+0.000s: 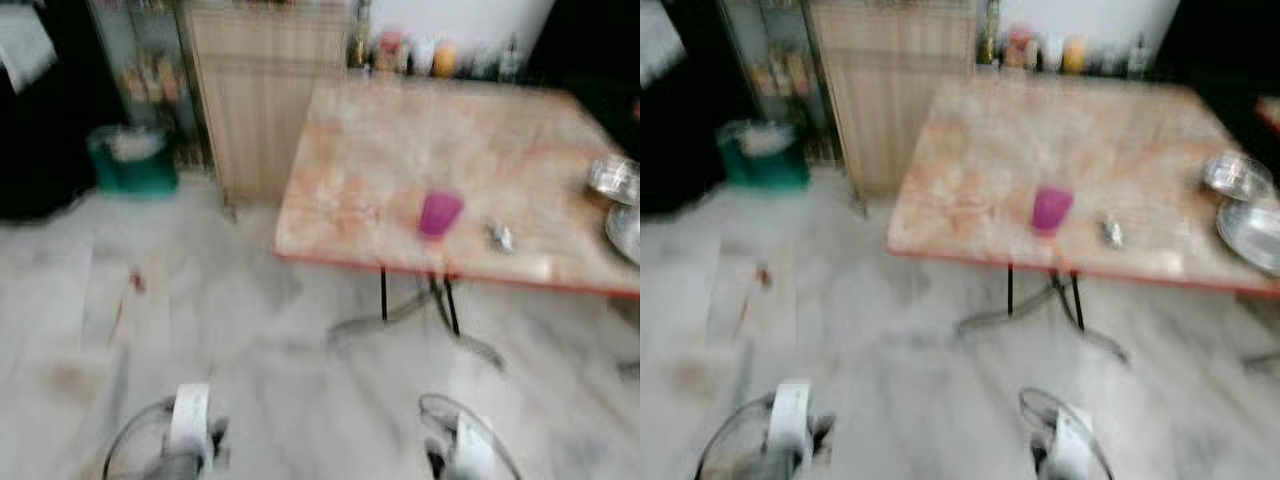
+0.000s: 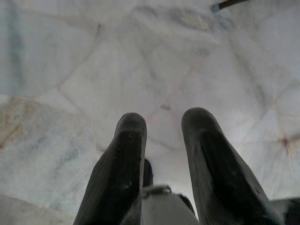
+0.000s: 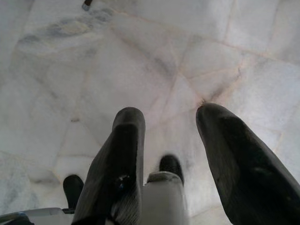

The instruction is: Setting the table

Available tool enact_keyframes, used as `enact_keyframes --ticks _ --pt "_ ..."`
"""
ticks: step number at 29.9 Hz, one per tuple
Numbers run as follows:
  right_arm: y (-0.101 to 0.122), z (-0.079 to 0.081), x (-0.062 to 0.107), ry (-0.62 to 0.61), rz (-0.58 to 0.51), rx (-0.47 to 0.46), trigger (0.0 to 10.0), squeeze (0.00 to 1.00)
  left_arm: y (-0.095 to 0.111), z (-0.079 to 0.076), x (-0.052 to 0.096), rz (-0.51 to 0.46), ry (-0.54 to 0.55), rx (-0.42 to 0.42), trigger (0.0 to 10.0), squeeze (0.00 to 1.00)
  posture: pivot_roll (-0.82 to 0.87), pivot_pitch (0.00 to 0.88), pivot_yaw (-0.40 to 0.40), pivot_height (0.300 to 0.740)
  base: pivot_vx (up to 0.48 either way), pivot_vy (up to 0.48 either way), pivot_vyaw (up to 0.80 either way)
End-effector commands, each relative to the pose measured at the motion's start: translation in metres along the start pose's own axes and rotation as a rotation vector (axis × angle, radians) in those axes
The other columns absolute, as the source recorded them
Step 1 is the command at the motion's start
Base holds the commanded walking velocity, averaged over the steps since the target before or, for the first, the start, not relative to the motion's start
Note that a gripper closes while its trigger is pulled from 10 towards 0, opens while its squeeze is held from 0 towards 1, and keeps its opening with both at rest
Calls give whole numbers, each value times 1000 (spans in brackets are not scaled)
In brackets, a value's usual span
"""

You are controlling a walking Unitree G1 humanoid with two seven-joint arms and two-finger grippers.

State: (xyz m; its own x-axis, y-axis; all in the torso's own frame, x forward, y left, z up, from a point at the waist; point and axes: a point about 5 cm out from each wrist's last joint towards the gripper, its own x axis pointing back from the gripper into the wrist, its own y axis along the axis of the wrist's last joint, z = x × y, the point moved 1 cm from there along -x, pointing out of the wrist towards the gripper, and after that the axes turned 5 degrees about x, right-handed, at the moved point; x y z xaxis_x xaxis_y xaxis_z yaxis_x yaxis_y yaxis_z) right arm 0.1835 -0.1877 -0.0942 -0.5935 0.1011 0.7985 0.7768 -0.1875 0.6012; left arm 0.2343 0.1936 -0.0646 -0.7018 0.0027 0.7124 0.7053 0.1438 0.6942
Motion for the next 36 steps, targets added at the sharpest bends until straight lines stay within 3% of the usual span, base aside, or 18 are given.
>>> enact_keyframes --ticks 1,36 --pt "-2 -8 1 -20 11 8 10000 0 -6 -5 0 16 -11 6 10000 0 31 0 -21 740 0 -341 0" --pt "-3 -9 1 -16 10 29 10000 0 -13 -11 1 43 -39 -18 10000 0 29 0 -30 740 0 -337 0"
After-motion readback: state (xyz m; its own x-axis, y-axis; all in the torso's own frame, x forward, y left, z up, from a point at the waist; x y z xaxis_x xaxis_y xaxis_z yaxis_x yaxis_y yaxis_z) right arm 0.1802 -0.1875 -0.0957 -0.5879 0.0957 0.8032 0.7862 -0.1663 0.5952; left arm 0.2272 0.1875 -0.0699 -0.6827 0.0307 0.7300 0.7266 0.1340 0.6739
